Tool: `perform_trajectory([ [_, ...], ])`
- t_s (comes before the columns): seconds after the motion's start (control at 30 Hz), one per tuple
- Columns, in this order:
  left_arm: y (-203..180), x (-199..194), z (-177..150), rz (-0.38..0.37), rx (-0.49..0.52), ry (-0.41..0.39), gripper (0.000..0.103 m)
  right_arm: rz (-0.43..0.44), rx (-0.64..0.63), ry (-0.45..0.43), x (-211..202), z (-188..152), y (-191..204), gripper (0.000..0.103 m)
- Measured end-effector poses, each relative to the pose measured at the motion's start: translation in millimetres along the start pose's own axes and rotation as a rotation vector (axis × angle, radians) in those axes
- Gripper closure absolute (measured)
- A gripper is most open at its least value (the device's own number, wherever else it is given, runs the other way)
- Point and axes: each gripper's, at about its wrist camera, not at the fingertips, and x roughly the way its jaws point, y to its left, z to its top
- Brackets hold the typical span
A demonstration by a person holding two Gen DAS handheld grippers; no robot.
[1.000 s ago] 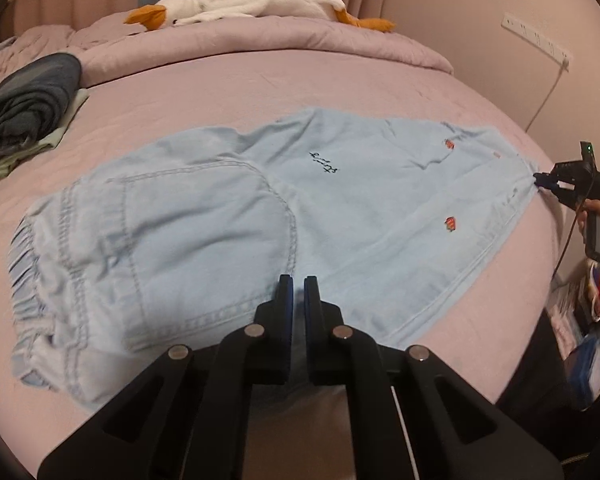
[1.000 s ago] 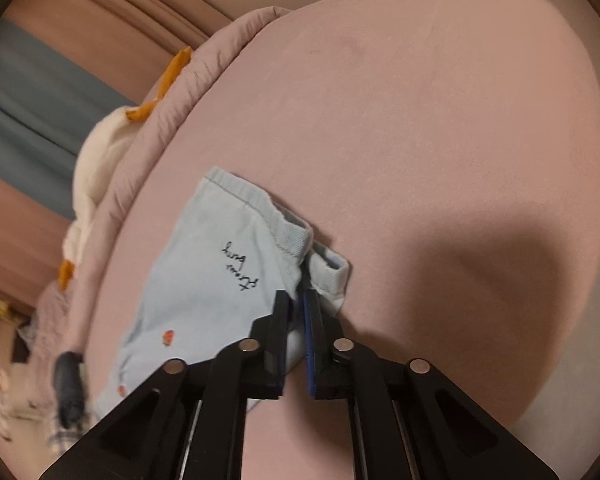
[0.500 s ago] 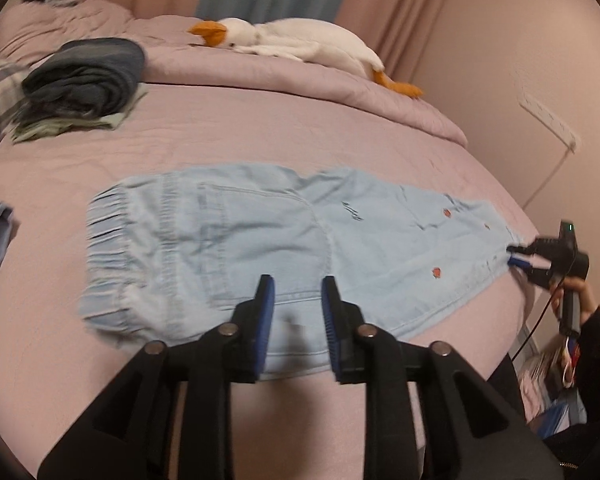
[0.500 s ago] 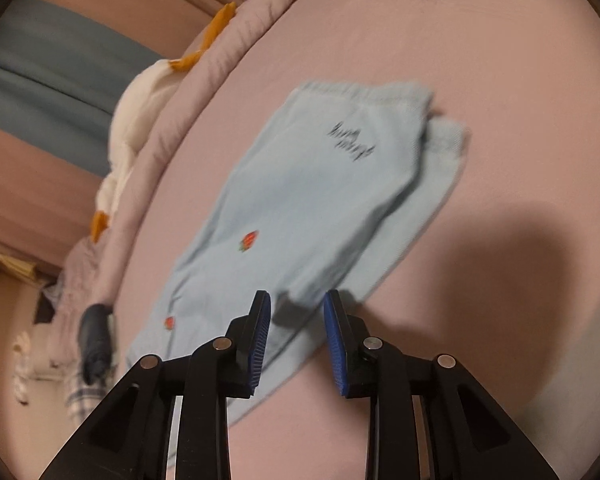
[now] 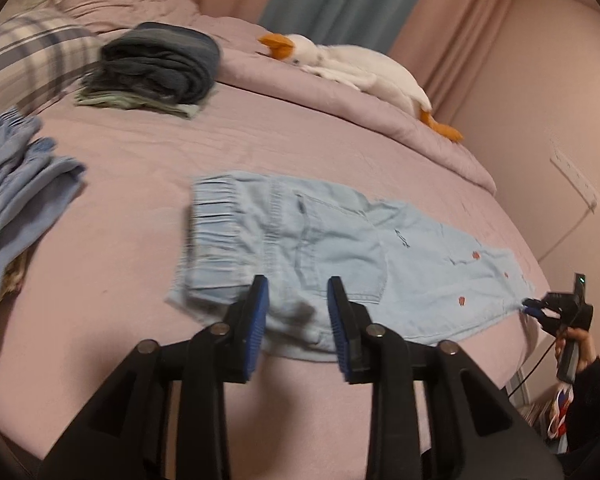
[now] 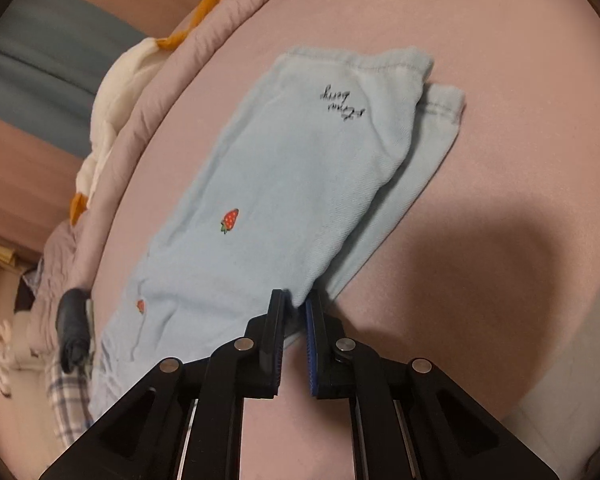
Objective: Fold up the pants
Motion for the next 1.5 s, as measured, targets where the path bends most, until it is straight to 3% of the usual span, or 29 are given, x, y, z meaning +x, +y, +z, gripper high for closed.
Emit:
perform_trajectory([
  [0.1,20,-14,0,0.002,-0.091,-0.03,0.06,-0.139,-0.102,-0.139,-28,-6,22,0.084],
  [0.17,34,-20,-1,-0.015,-0.175,-0.036,0.059,-0.139,-0.251,-0.204,-37,-15,52,0.084],
  [0.33,54,-17,-14,-0.129,-0.384,-0.011,0.058,-0.04,-0.623,-0.109,-1,-53,127,0.084],
  [0.4,53,-9,-20,-0.141,-0.427,0.018,0.051,-0.029,-0.73,-0.048,22,-77,148,0.084],
  [0.53,54,14,-28,-0.144,-0.54,0.068,0.034,-0.099,-0.969,0.089,56,-139,161,0.084],
  [0.57,55,21,-30,-0.134,-0.575,0.084,0.029,-0.142,-1.058,0.038,53,-156,167,0.084],
  [0.6,55,26,-33,-0.13,-0.599,0.089,0.027,-0.159,-1.109,0.04,51,-164,171,0.084],
  [0.67,54,27,-31,-0.115,-0.617,0.046,0.023,-0.17,-1.15,0.047,47,-170,178,0.084],
  [0.8,56,36,-20,-0.086,-0.644,-0.014,0.013,-0.079,-1.106,0.069,40,-165,195,0.084],
  [0.87,53,41,-14,-0.048,-0.621,-0.036,0.016,-0.044,-1.114,0.065,43,-170,207,0.084],
  [0.93,51,44,-9,0.01,-0.587,-0.064,0.027,-0.004,-1.122,0.073,47,-172,221,0.084],
  [0.97,53,47,-9,0.021,-0.581,-0.064,0.048,0.021,-1.119,0.084,49,-178,224,0.083],
  [1.1,69,50,-8,-0.034,-0.574,-0.038,0.06,0.25,-1.132,0.195,58,-211,263,0.083],
  [1.17,68,45,-3,-0.038,-0.555,-0.05,0.065,0.255,-1.193,0.21,68,-233,282,0.083],
  [1.23,67,30,6,-0.058,-0.53,-0.116,0.074,0.235,-1.265,0.218,83,-251,303,0.083],
  [1.3,68,21,15,-0.058,-0.483,-0.149,0.074,0.228,-1.311,0.21,92,-267,319,0.083],
  [1.4,75,32,11,-0.002,-0.449,-0.11,0.074,0.28,-1.339,0.235,99,-286,335,0.083],
  [1.5,87,40,0,0.035,-0.478,-0.067,0.067,0.222,-1.357,0.314,134,-305,340,0.083],
])
